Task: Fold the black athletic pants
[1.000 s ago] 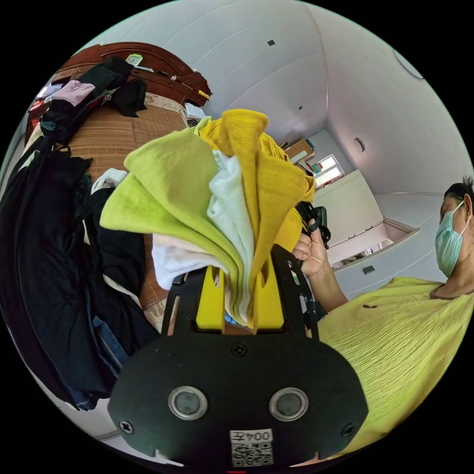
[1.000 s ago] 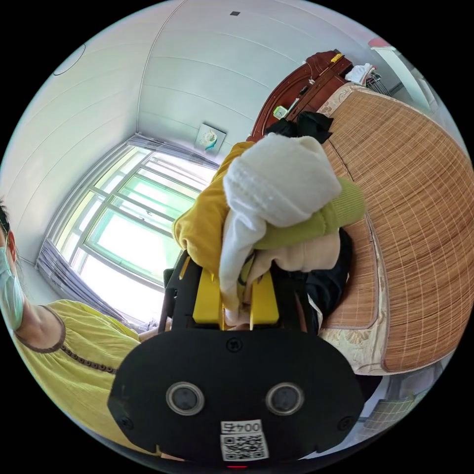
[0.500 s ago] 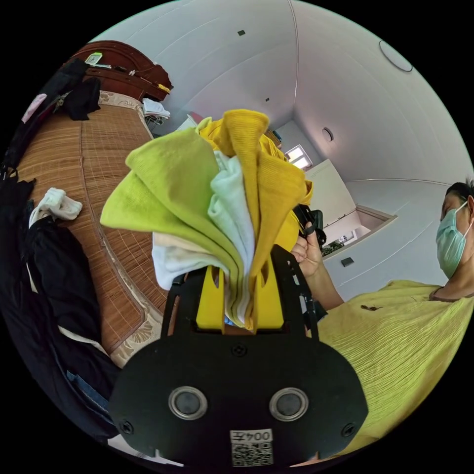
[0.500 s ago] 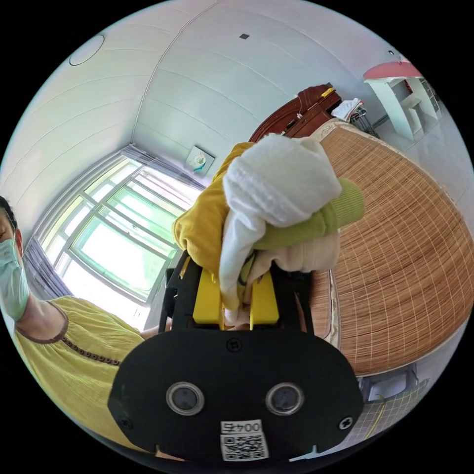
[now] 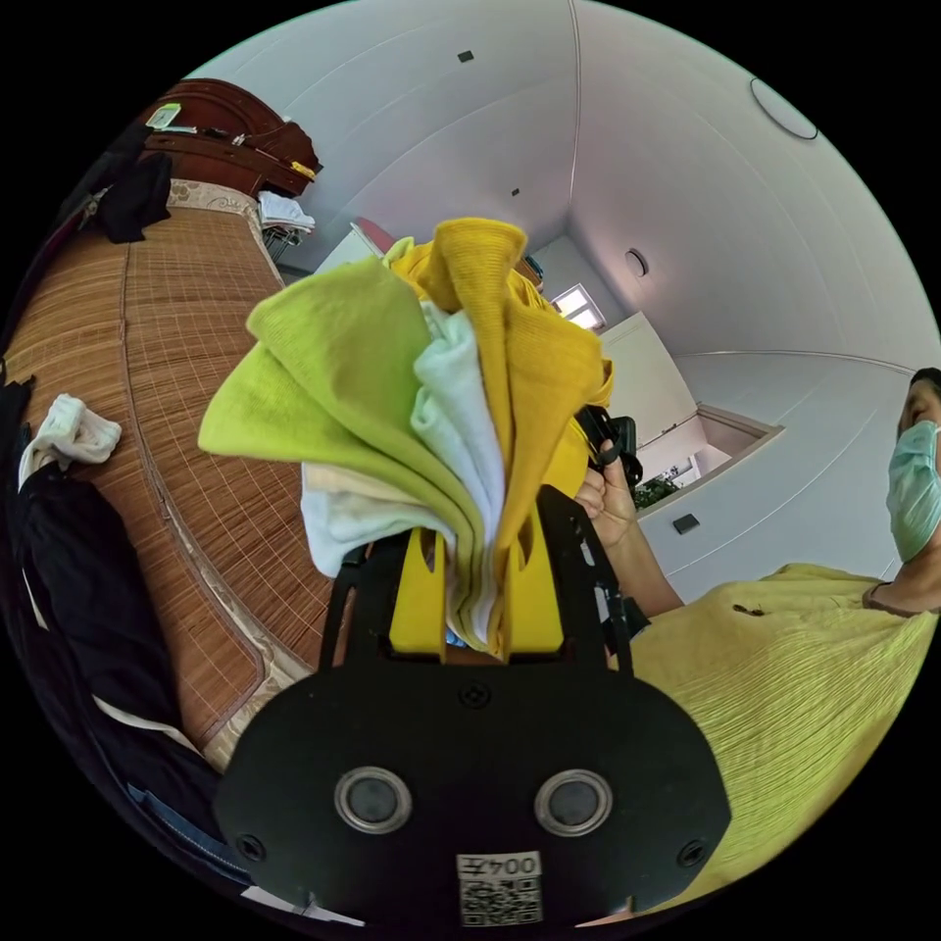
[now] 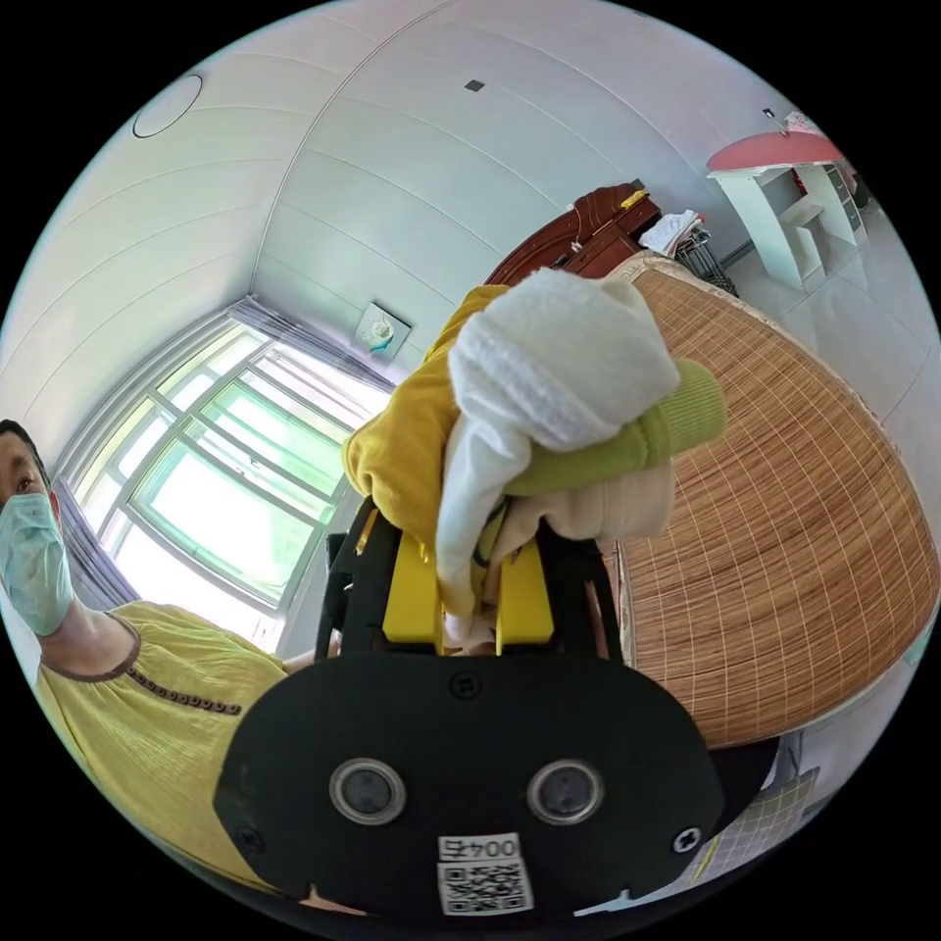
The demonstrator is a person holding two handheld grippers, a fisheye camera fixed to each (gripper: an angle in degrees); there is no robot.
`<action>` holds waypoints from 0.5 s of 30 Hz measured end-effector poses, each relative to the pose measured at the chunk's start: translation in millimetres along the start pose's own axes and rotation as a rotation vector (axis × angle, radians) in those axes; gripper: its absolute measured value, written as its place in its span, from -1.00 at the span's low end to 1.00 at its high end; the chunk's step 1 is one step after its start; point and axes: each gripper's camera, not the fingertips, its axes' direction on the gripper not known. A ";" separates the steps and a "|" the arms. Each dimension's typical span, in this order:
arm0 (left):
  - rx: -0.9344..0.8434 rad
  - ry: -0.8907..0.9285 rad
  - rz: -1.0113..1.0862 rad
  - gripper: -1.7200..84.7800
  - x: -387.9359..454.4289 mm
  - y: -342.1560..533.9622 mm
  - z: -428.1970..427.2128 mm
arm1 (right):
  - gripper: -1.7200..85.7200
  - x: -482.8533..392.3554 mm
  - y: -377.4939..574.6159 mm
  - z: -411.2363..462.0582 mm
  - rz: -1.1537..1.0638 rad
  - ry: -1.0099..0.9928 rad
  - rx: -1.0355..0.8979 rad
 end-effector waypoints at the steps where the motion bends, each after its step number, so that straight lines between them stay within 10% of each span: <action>1: 0.005 -0.004 -0.001 -0.76 0.5 -2.7 2.0 | -0.79 8.2 -5.3 -0.1 -0.006 -0.006 -0.009; 15: 0.165 -0.159 -0.101 -0.76 45.3 -120.3 150.1 | -0.79 169.5 -140.3 -35.3 -0.133 -0.159 -0.192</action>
